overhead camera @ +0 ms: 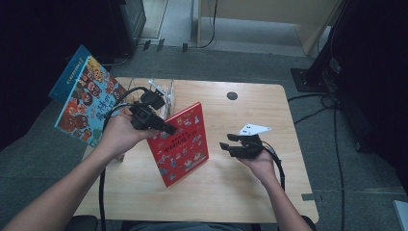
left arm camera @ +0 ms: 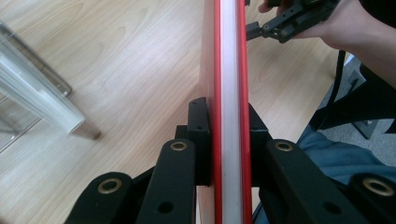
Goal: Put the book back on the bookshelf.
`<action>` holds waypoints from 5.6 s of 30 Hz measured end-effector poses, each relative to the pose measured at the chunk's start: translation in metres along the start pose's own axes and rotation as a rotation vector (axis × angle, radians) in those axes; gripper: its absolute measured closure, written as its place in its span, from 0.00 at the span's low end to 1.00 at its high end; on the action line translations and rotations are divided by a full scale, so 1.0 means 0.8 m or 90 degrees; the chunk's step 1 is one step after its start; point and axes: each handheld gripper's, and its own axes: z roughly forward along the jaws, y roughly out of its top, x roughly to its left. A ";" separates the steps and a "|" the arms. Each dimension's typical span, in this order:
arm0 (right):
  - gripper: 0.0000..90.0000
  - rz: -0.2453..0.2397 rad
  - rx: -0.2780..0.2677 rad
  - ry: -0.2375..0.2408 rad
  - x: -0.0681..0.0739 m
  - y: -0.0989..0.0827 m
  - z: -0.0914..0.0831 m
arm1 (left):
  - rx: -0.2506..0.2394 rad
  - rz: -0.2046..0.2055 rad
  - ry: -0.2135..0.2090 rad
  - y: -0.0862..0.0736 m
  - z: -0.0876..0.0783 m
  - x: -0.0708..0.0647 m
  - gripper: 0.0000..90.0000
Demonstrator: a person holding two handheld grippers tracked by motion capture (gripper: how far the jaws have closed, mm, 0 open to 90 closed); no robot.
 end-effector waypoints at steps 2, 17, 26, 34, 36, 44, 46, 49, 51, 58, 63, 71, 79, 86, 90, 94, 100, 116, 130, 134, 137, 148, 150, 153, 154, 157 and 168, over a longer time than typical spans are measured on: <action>0.53 -0.002 -0.015 -0.017 -0.001 -0.005 0.003 | -0.004 -0.005 0.004 -0.007 -0.004 0.002 0.89; 0.51 0.038 0.044 -0.074 -0.021 -0.035 0.039 | -0.021 -0.050 0.029 -0.054 -0.035 0.014 0.89; 0.50 0.033 0.072 -0.085 -0.022 -0.044 0.052 | -0.038 -0.091 0.039 -0.079 -0.054 0.024 0.89; 0.45 -0.001 0.063 -0.097 -0.021 -0.046 0.057 | -0.054 -0.130 0.043 -0.102 -0.070 0.035 0.89; 0.45 -0.001 0.064 -0.098 -0.021 -0.046 0.057 | -0.057 -0.139 0.044 -0.107 -0.074 0.039 0.89; 0.42 0.001 0.064 -0.102 -0.021 -0.045 0.058 | -0.070 -0.170 0.049 -0.128 -0.090 0.049 0.89; 0.42 0.003 0.065 -0.104 -0.021 -0.045 0.058 | -0.075 -0.178 0.049 -0.134 -0.094 0.052 0.89; 0.41 0.004 0.066 -0.105 -0.021 -0.045 0.058 | -0.080 -0.193 0.051 -0.143 -0.100 0.058 0.89; 0.40 0.004 0.066 -0.106 -0.021 -0.045 0.058 | -0.082 -0.204 0.054 -0.148 -0.104 0.063 0.89; 0.40 0.003 0.067 -0.105 -0.021 -0.045 0.058 | -0.093 -0.249 0.060 -0.164 -0.114 0.084 0.89; 0.40 0.003 0.066 -0.106 -0.022 -0.045 0.058 | -0.106 -0.278 0.083 -0.166 -0.120 0.101 0.89; 0.40 0.003 0.066 -0.106 -0.022 -0.045 0.058 | -0.110 -0.306 0.103 -0.151 -0.120 0.123 0.89; 0.40 0.005 0.066 -0.105 -0.022 -0.045 0.058 | -0.125 -0.330 0.131 -0.137 -0.127 0.145 0.89; 0.40 0.002 0.065 -0.106 -0.022 -0.045 0.059 | -0.137 -0.332 0.147 -0.120 -0.122 0.158 0.89; 0.40 0.002 0.065 -0.106 -0.022 -0.045 0.059 | -0.143 -0.339 0.153 -0.109 -0.121 0.163 0.89; 0.40 0.002 0.065 -0.106 -0.022 -0.045 0.059 | -0.146 -0.333 0.174 -0.095 -0.120 0.166 0.89; 0.40 0.002 0.065 -0.106 -0.022 -0.045 0.059 | -0.164 -0.338 0.177 -0.082 -0.112 0.174 0.89; 0.40 0.002 0.065 -0.106 -0.022 -0.045 0.059 | -0.125 -0.332 0.166 -0.077 -0.099 0.178 0.88; 0.40 0.002 0.065 -0.106 -0.022 -0.045 0.059 | -0.029 -0.348 0.123 -0.068 -0.096 0.184 0.85; 0.40 0.001 0.065 -0.106 -0.022 -0.045 0.059 | -0.004 -0.356 0.127 -0.065 -0.094 0.188 0.86; 0.40 0.001 0.065 -0.106 -0.022 -0.045 0.059 | -0.002 -0.364 0.137 -0.065 -0.096 0.191 0.89; 0.40 0.001 0.064 -0.106 -0.022 -0.045 0.059 | -0.017 -0.370 0.149 -0.045 -0.104 0.204 0.89; 0.40 0.001 0.065 -0.106 -0.022 -0.045 0.059 | -0.021 -0.371 0.154 -0.040 -0.105 0.207 0.89; 0.40 0.001 0.065 -0.106 -0.022 -0.045 0.059 | -0.033 -0.376 0.160 -0.033 -0.107 0.212 0.89; 0.40 0.001 0.065 -0.106 -0.022 -0.045 0.059 | -0.036 -0.379 0.160 -0.031 -0.107 0.214 0.89; 0.40 0.001 0.065 -0.106 -0.022 -0.045 0.059 | -0.048 -0.384 0.160 -0.026 -0.107 0.220 0.89; 0.41 0.010 0.064 -0.119 -0.018 -0.045 0.060 | -0.091 -0.431 0.152 -0.021 -0.101 0.242 0.89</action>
